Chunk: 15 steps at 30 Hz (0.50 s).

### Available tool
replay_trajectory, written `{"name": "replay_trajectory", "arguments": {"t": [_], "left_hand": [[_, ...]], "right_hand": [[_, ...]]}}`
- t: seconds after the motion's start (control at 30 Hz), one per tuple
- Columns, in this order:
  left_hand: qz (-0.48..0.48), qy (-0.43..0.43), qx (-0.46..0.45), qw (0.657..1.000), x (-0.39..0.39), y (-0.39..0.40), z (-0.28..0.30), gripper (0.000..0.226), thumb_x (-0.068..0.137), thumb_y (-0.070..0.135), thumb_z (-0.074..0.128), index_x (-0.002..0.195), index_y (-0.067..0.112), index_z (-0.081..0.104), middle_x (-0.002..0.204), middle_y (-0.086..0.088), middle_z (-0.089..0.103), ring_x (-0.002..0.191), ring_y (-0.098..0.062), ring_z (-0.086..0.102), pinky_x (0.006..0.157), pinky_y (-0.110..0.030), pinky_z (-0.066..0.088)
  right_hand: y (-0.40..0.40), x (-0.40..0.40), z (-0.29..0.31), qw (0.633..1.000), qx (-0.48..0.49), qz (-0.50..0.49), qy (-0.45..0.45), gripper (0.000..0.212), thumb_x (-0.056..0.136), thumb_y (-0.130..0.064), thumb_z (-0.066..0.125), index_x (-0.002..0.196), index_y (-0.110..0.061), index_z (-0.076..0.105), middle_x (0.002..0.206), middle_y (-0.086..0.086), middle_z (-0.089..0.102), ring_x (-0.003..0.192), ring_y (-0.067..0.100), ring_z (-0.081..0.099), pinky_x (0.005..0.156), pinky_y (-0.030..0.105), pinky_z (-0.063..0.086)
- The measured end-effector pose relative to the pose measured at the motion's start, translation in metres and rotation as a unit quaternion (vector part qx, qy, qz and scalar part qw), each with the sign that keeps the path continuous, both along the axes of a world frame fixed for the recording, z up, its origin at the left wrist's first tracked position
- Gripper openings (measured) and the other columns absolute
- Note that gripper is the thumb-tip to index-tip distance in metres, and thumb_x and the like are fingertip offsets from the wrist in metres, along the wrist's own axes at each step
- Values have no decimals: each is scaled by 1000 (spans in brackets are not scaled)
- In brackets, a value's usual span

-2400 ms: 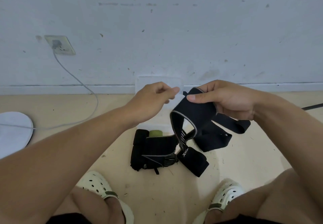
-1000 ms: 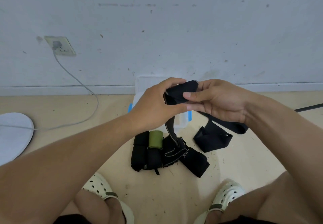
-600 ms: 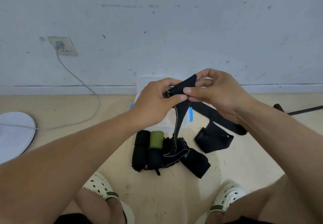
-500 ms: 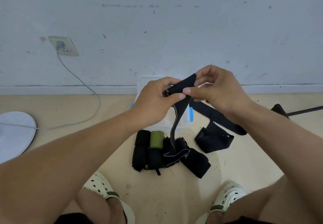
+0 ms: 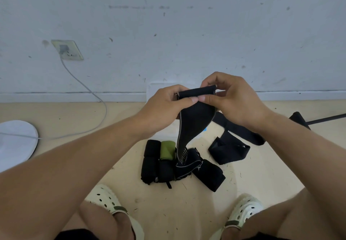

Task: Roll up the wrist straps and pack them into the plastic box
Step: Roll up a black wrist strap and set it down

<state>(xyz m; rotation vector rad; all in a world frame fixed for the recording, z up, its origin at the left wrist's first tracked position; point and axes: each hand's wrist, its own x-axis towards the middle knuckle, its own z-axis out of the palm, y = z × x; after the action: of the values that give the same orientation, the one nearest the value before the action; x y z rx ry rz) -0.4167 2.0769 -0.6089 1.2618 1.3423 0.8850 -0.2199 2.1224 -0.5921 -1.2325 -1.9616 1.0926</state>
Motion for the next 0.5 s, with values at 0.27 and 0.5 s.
{"name": "replay_trajectory", "arguments": {"t": [0.27,0.5], "left_hand": [[37,-70,-11,997,3,1,1,17,100,21,68,114,14,74,95,1,76,96,-17,75,93,-38,62],[53,-45,17,997,-1,3,-5,20,95,15,75,115,18,74,106,-7,78,106,-25,75,103,-49,57]], "right_hand": [[0,3,3,996,-75,-2,52,23,84,-3,82,97,-19,72,100,4,75,88,42,69,92,55,55],[5,9,6,978,-192,20,75,39,83,-12,82,120,-19,72,108,9,76,103,29,75,100,40,58]]}}
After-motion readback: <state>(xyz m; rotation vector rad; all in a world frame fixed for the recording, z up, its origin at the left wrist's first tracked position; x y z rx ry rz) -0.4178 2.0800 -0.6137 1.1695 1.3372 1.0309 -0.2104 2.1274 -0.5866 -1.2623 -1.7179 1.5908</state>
